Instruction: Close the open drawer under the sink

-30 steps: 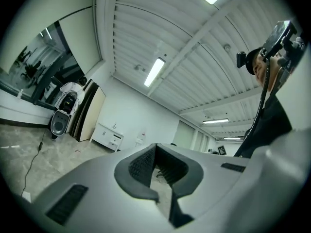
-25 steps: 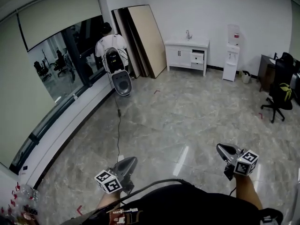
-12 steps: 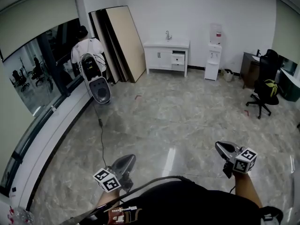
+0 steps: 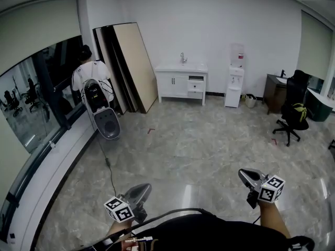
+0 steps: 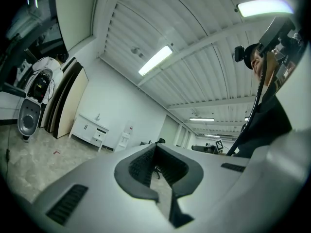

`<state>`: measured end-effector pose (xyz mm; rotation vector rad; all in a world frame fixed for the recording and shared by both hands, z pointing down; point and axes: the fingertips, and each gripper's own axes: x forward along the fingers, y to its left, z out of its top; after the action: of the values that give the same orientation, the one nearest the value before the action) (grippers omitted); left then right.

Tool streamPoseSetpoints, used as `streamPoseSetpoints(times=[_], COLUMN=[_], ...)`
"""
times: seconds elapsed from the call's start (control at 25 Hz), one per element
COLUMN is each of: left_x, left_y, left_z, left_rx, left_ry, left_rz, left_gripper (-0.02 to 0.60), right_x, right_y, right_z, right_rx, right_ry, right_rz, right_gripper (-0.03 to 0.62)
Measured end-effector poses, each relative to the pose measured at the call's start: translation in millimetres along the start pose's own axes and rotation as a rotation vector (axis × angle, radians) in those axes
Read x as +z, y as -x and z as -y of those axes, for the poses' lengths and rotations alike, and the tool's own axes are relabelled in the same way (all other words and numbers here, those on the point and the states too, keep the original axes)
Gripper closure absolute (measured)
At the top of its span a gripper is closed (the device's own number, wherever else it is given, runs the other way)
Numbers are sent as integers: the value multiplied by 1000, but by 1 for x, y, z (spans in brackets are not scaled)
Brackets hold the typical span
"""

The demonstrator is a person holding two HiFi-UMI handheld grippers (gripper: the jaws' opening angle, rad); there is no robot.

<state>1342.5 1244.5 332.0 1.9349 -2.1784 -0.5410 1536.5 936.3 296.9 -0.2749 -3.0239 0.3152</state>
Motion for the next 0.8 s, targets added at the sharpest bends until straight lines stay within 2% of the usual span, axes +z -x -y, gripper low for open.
streamPoseSetpoints(times=[0.2,0.4,0.6,0.8], left_x=[11,11,3,18], left_y=[-1,-27,-70,-136], left_z=[-59,-92,-114,-134], left_rx=[9,-11,18,109], left_ry=[2,23,23,1], left_rz=[-29,-30,-49,8], left_gripper=[581,581,581,581], right_x=[-18,-17,-10,11], right_y=[-54,-91,-118,-158], right_z=[8,31,88,169], right_rx=[-14,-5,17,101], right_ry=[-25,-19,-30,-25], right_rz=[-25,-61,-52,-57], right_gripper=[592,592,592,592])
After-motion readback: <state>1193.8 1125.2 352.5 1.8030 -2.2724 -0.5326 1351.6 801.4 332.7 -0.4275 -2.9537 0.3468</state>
